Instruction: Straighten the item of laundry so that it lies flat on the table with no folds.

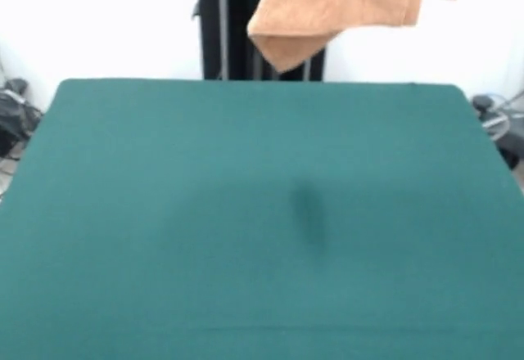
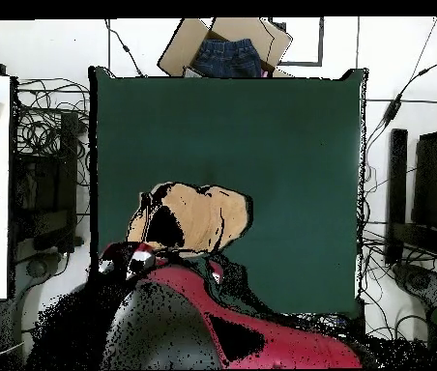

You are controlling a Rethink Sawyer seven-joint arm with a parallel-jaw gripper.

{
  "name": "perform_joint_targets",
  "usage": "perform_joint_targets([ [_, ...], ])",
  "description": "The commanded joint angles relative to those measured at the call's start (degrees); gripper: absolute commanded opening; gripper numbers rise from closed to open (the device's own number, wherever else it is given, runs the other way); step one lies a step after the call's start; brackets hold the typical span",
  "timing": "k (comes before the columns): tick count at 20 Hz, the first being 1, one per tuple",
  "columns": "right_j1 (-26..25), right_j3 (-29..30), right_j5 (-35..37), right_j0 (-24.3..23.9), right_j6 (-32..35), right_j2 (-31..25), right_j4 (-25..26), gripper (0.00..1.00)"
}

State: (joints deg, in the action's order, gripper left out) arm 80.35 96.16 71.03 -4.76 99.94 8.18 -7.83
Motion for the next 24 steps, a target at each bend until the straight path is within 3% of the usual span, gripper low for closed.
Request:
perform_joint_targets([
  [1,-1.95,11.13,-6.27,-2.39,-9.15,-0.97,3.43,0.00],
  [14,-0.68,14.01,-7.95,-8.04,-16.64,-3.14,3.11,0.00],
  [19,-1.31,18.32,-14.82,-10.31,-20.67,-4.02,1.44,0.00],
  [24,-1.78,19.54,-16.31,-12.30,-23.78,-4.85,0.44,0.00],
])
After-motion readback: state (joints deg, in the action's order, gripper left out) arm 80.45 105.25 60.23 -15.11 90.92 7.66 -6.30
